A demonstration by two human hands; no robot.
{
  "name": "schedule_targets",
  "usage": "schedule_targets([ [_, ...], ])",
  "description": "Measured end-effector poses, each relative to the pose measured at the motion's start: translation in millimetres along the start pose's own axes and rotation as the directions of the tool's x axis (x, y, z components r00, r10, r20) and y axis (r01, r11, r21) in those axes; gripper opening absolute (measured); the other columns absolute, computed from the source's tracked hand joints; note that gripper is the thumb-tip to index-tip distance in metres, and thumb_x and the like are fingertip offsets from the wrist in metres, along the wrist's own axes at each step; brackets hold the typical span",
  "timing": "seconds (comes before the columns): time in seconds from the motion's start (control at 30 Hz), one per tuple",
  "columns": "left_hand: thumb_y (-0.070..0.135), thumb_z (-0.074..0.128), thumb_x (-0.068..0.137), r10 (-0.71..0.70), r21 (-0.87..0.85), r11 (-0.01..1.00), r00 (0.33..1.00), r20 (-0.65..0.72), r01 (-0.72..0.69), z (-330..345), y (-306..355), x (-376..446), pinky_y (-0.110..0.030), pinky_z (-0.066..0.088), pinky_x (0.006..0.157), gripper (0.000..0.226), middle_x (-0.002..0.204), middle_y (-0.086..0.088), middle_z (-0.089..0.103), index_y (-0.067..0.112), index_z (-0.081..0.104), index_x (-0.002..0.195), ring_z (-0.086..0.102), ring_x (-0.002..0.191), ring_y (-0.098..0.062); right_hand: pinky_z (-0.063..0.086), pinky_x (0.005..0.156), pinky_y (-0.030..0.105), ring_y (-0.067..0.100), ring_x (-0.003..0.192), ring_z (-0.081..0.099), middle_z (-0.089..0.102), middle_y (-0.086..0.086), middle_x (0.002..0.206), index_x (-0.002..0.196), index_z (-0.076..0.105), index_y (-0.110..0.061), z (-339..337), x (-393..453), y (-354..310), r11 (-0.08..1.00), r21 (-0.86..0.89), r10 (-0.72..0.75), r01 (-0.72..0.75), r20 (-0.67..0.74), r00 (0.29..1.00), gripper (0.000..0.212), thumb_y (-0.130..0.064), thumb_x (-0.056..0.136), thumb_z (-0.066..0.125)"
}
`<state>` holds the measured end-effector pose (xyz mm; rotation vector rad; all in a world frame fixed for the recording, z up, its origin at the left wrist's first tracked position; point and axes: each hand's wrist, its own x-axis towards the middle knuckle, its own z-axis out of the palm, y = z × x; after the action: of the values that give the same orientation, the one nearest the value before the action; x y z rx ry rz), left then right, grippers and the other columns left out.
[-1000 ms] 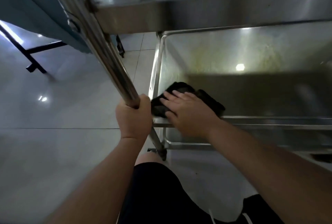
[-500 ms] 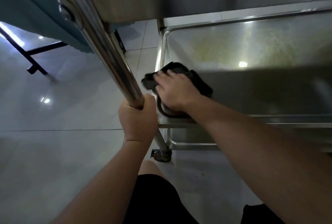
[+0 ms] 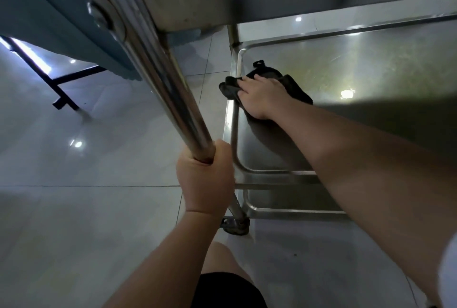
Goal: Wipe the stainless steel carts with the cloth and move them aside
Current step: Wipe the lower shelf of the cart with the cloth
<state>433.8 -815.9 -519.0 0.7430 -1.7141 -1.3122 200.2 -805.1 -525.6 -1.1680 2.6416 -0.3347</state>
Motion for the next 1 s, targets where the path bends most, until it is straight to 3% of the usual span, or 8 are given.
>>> schedule_targets([
  [0.1, 0.025, 0.057, 0.073, 0.023, 0.025, 0.999, 1.0, -0.012, -0.022, 0, -2, 1, -0.022, 0.037, 0.043, 0.03, 0.05, -0.002, 0.042, 0.002, 0.04, 0.063, 0.042, 0.045, -0.01, 0.008, 0.127, 0.044, 0.02, 0.16, 0.013, 0.016, -0.007, 0.174, 0.166, 0.022, -0.025, 5, -8, -13, 1.0, 0.011, -0.019, 0.019, 0.004, 1.0, 0.057, -0.04, 0.11, 0.022],
  [0.2, 0.028, 0.057, 0.072, 0.0, 0.031, 1.0, 1.0, -0.023, 0.001, 0, -3, 3, -0.028, 0.035, 0.043, 0.03, 0.05, 0.001, 0.04, 0.008, 0.038, 0.061, 0.039, 0.047, -0.013, 0.012, 0.127, 0.042, 0.019, 0.159, 0.019, 0.022, -0.007, 0.172, 0.164, 0.028, -0.027, 12, -64, -10, 0.98, 0.036, -0.194, 0.193, 0.009, 0.981, 0.057, -0.042, 0.109, 0.029],
  [0.37, 0.03, 0.056, 0.073, 0.004, 0.053, 0.999, 1.0, -0.01, -0.003, 0, -1, 3, -0.032, 0.034, 0.044, 0.03, 0.051, -0.006, 0.04, 0.008, 0.039, 0.061, 0.04, 0.049, -0.017, -0.004, 0.122, 0.019, -0.006, 0.155, 0.006, 0.02, -0.03, 0.165, 0.159, 0.033, -0.044, 6, -154, 28, 0.82, 0.053, -0.568, 0.57, 0.194, 0.8, 0.054, -0.056, 0.107, 0.026],
  [0.47, 0.029, 0.056, 0.072, 0.001, 0.048, 0.999, 1.0, -0.001, -0.001, 0, 1, 2, -0.03, 0.035, 0.042, 0.031, 0.051, -0.004, 0.04, 0.006, 0.039, 0.062, 0.04, 0.048, -0.013, -0.003, 0.123, 0.022, -0.005, 0.155, 0.005, 0.017, -0.028, 0.167, 0.16, 0.032, -0.045, -4, -126, 35, 0.852, 0.019, -0.516, 0.524, 0.211, 0.83, 0.051, -0.052, 0.109, 0.031],
  [0.6, 0.027, 0.057, 0.072, 0.002, 0.023, 1.0, 1.0, 0.009, -0.002, -1, -2, 2, -0.029, 0.038, 0.042, 0.029, 0.052, -0.013, 0.041, 0.006, 0.039, 0.063, 0.042, 0.046, -0.014, 0.008, 0.128, 0.043, 0.019, 0.16, 0.013, 0.015, -0.009, 0.173, 0.166, 0.02, -0.033, -4, -47, 10, 0.974, -0.047, -0.22, 0.223, 0.059, 0.974, 0.057, -0.047, 0.111, 0.026],
  [0.7, 0.025, 0.057, 0.074, 0.031, 0.032, 0.999, 1.0, 0.005, -0.031, -1, -5, 5, -0.029, 0.039, 0.046, 0.026, 0.051, 0.002, 0.039, 0.02, 0.039, 0.057, 0.041, 0.048, -0.014, 0.003, 0.129, 0.05, 0.026, 0.161, 0.005, 0.004, -0.004, 0.175, 0.167, 0.011, -0.036, 0, -1, -18, 0.997, -0.034, -0.072, 0.075, 0.065, 0.995, 0.058, -0.047, 0.11, 0.015],
  [0.83, 0.025, 0.058, 0.076, 0.046, 0.044, 0.998, 0.999, -0.01, -0.045, 0, -6, 5, -0.033, 0.036, 0.046, 0.03, 0.051, 0.006, 0.037, 0.019, 0.035, 0.058, 0.038, 0.048, -0.017, 0.0, 0.128, 0.052, 0.024, 0.161, 0.003, 0.007, -0.006, 0.175, 0.163, 0.026, -0.042, 10, -8, -33, 0.991, -0.016, -0.132, 0.134, 0.088, 0.987, 0.055, -0.048, 0.109, 0.015],
  [1.0, 0.029, 0.058, 0.075, 0.061, 0.058, 0.997, 0.998, -0.035, -0.059, 2, -4, 4, -0.026, 0.035, 0.043, 0.028, 0.048, 0.008, 0.041, 0.017, 0.038, 0.059, 0.04, 0.045, -0.011, 0.006, 0.129, 0.042, 0.014, 0.16, 0.008, 0.016, -0.003, 0.174, 0.166, 0.015, -0.032, 24, -92, -34, 0.955, 0.2, -0.236, 0.221, 0.056, 0.97, 0.06, -0.048, 0.108, 0.019],
])
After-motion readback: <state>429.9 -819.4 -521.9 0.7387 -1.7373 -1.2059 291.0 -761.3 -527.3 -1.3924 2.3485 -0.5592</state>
